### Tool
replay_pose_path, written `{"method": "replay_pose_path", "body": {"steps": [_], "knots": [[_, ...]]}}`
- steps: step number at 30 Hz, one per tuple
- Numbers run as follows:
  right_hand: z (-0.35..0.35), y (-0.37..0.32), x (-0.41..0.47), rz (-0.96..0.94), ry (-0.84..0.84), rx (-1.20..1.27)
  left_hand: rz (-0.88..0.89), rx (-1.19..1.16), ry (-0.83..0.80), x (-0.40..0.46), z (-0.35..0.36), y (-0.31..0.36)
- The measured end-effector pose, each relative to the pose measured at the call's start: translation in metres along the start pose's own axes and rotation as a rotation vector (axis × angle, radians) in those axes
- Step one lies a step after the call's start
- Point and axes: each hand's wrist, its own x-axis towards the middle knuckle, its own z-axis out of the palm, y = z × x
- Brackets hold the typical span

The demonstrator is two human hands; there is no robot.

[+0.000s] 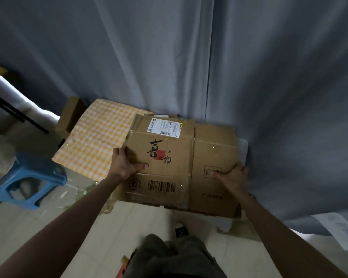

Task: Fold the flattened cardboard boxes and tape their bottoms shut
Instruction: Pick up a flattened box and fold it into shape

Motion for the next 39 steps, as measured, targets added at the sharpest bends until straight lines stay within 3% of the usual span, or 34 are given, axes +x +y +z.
{"method": "replay_pose_path", "body": {"steps": [7, 16, 25, 32, 39], "knots": [[0.033, -0.005, 0.012, 0.105, 0.042, 0.061, 0.019, 0.041, -0.118, 0.063, 0.007, -0.017], [0.092, 0.008, 0.007, 0.253, 0.219, 0.041, 0.163, 0.084, -0.330, 0.143, 0.027, -0.038], [0.145, 0.042, 0.053, 0.217, 0.228, 0.028, 0.185, 0.072, -0.269, 0.182, 0.080, -0.093], [0.201, 0.114, 0.106, 0.180, 0.219, 0.096, 0.128, 0.058, -0.264, 0.201, 0.155, -0.148], [0.247, 0.170, 0.139, 0.077, 0.273, 0.123, 0.218, 0.016, -0.186, 0.230, 0.216, -0.190]]}}
